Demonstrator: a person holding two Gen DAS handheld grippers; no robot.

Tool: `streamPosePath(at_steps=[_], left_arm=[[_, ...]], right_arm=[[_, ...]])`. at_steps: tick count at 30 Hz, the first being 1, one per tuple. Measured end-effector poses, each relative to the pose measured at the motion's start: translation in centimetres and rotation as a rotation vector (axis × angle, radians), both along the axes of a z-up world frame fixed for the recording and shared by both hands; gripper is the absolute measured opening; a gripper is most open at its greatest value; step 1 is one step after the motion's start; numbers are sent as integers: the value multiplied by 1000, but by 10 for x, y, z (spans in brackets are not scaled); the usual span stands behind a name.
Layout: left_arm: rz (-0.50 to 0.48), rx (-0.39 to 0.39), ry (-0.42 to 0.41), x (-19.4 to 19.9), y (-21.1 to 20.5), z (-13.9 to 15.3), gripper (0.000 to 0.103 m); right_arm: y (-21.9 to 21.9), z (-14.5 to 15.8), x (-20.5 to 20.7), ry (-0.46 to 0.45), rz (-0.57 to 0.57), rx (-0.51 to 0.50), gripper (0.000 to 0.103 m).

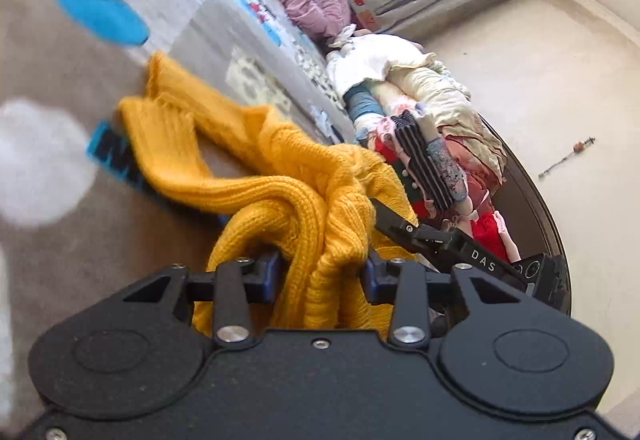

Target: Fold clothes

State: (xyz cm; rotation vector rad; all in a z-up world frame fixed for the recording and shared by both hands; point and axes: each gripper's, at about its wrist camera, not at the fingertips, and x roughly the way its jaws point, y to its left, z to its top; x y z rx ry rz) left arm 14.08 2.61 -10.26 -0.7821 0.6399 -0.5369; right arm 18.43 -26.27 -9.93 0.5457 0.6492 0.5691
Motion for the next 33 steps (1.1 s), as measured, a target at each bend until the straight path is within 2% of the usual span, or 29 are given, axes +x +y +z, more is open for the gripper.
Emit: streamPosePath(at_steps=[3, 4, 8, 10, 11, 12, 13, 14, 15, 16, 17, 20, 22, 24, 29, 31, 33], left_arm=[[-5, 108, -139, 31, 1, 50, 35], [-5, 149, -208, 37, 5, 72, 35], [-10, 291, -440, 53, 14, 147, 34], [-10, 359, -495, 58, 16, 161, 34], [-11, 395, -496, 60, 17, 160, 37], [-18, 432, -464, 62, 18, 148, 48], [-18, 464, -426, 63, 20, 134, 57], [1, 483, -375, 61, 24, 111, 69], [21, 501, -324, 59, 27, 88, 69], [40, 508, -275, 55, 32, 66, 69], [61, 481, -237, 49, 39, 47, 69], [161, 341, -147, 30, 63, 6, 69], [216, 260, -107, 24, 75, -8, 69], [229, 218, -80, 29, 80, -10, 69], [173, 202, -126, 38, 76, 0, 67], [147, 205, -114, 43, 72, -4, 61], [131, 227, -89, 49, 67, -10, 51]], right_arm=[[14, 31, 9, -89, 3, 21, 38], [19, 42, 13, -121, 3, 25, 38], [18, 87, 23, -272, -28, 129, 38], [18, 95, 27, -294, -52, 124, 38], [18, 97, 30, -296, -65, 117, 38], [18, 95, 32, -288, -82, 94, 41], [19, 87, 32, -259, -109, 45, 65], [19, 74, 32, -215, -137, -9, 78], [17, 57, 31, -166, -155, -45, 90], [15, 39, 28, -120, -161, -59, 89], [12, 21, 23, -81, -164, -65, 89], [9, -15, 4, -27, -177, -109, 88], [12, -23, -5, -30, -179, -143, 87], [20, -16, -3, -65, -165, -174, 87], [61, 24, 28, -161, -63, -218, 87], [84, 39, 45, -178, -24, -219, 87], [102, 44, 64, -153, 1, -227, 85]])
